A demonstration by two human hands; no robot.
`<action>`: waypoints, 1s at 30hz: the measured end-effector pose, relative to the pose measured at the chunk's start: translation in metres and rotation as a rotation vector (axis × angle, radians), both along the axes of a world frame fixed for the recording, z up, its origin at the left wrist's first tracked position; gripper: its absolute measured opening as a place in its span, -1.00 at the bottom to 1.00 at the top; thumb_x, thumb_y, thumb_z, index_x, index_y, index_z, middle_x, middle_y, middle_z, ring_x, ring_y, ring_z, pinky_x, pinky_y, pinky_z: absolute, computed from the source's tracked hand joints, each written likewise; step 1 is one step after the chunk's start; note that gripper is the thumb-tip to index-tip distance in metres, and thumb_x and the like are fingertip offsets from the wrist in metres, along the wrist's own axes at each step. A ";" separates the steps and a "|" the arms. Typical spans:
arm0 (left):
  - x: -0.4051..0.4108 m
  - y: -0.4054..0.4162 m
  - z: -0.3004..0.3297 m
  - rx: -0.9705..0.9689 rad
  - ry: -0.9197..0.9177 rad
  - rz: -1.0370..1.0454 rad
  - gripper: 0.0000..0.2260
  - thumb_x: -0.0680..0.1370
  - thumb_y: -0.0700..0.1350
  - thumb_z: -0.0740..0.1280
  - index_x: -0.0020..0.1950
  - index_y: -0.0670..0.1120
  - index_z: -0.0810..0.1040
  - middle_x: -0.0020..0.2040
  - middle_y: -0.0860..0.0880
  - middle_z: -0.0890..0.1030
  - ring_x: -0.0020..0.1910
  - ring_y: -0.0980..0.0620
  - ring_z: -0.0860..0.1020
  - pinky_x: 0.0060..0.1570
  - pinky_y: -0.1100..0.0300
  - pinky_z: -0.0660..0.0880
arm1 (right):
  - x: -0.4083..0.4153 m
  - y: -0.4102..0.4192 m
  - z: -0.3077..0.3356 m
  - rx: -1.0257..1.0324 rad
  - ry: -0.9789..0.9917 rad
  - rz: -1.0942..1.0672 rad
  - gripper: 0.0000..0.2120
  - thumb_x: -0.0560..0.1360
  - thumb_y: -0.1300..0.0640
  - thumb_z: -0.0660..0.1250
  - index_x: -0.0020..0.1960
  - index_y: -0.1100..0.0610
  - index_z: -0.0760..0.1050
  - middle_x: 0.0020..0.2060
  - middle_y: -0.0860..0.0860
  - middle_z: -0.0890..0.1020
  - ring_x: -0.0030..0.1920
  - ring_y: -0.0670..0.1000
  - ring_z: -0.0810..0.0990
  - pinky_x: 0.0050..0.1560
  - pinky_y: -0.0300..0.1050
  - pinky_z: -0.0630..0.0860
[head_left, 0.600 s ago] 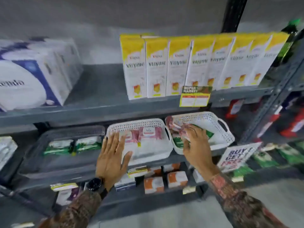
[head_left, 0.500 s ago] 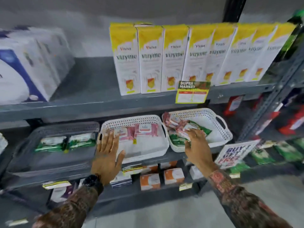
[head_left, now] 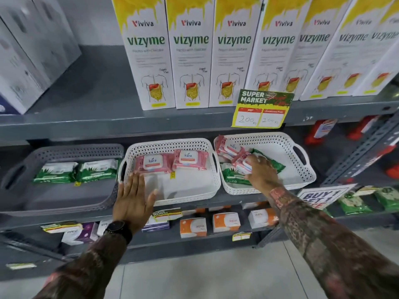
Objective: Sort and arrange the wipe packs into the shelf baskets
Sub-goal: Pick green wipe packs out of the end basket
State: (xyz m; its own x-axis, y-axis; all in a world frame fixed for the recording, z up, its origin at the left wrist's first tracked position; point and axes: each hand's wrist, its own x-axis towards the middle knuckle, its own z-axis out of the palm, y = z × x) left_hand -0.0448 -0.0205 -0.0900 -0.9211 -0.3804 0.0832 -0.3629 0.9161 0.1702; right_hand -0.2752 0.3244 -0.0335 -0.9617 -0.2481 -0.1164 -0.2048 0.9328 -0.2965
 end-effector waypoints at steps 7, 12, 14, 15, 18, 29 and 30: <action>0.005 0.000 0.001 -0.006 0.020 0.028 -0.22 0.64 0.33 -0.23 0.68 -0.20 -0.06 0.69 -0.17 -0.08 0.69 -0.10 -0.12 0.66 -0.13 -0.19 | 0.014 -0.024 0.008 -0.108 0.349 -0.092 -0.40 0.47 0.15 0.52 0.46 0.03 0.41 0.38 0.17 0.50 0.34 0.28 0.49 0.28 0.26 0.49; 0.005 0.001 -0.001 -0.001 0.058 0.032 -0.25 0.66 0.30 -0.20 0.67 -0.20 -0.08 0.68 -0.17 -0.10 0.69 -0.10 -0.14 0.66 -0.12 -0.20 | 0.048 -0.114 0.022 -0.306 0.495 0.222 -0.45 0.32 0.27 0.58 0.25 0.03 0.50 0.21 0.11 0.61 0.17 0.17 0.60 0.12 0.05 0.55; 0.004 0.001 -0.002 -0.001 0.068 0.037 -0.24 0.65 0.31 -0.20 0.67 -0.21 -0.06 0.68 -0.18 -0.09 0.69 -0.10 -0.13 0.66 -0.12 -0.19 | 0.063 -0.153 0.018 -0.268 0.439 0.398 -0.39 0.26 0.36 0.56 0.25 0.05 0.52 0.16 0.07 0.64 0.09 0.13 0.64 0.02 -0.03 0.52; 0.004 0.000 -0.002 -0.006 0.064 0.035 -0.24 0.65 0.31 -0.21 0.67 -0.20 -0.07 0.68 -0.18 -0.09 0.69 -0.10 -0.13 0.66 -0.12 -0.20 | 0.069 -0.171 0.013 -0.223 0.431 0.485 -0.35 0.26 0.38 0.55 0.29 0.07 0.51 0.17 0.06 0.64 0.08 0.12 0.64 0.01 -0.03 0.50; 0.005 -0.001 -0.006 -0.029 0.061 0.024 -0.26 0.65 0.31 -0.24 0.67 -0.17 -0.09 0.68 -0.18 -0.09 0.69 -0.10 -0.13 0.66 -0.12 -0.20 | 0.079 -0.209 -0.007 -0.062 0.370 0.690 -0.25 0.31 0.42 0.48 0.46 0.15 0.40 0.35 0.12 0.53 0.26 0.13 0.58 0.14 0.04 0.58; 0.003 0.002 -0.001 -0.035 0.052 0.033 -0.26 0.63 0.27 -0.24 0.67 -0.19 -0.05 0.68 -0.16 -0.08 0.68 -0.07 -0.14 0.67 -0.15 -0.19 | 0.033 -0.171 0.005 -0.358 0.383 0.531 -0.54 0.52 0.20 0.49 0.40 0.10 0.55 0.36 0.10 0.58 0.34 0.12 0.55 0.33 0.14 0.57; 0.003 0.002 -0.001 -0.037 0.050 0.034 -0.26 0.63 0.27 -0.24 0.67 -0.19 -0.05 0.68 -0.16 -0.07 0.68 -0.07 -0.14 0.67 -0.15 -0.19 | 0.023 -0.158 0.009 -0.444 0.443 0.394 -0.54 0.50 0.31 0.45 0.38 0.15 0.55 0.31 0.14 0.59 0.30 0.16 0.56 0.26 0.17 0.60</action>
State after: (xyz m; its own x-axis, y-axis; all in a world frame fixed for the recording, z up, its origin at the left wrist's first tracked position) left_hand -0.0420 -0.0185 -0.0909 -0.9022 -0.4068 0.1434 -0.3855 0.9096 0.1553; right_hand -0.2525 0.1663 -0.0241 -0.7252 -0.5183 0.4533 -0.6878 0.5770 -0.4406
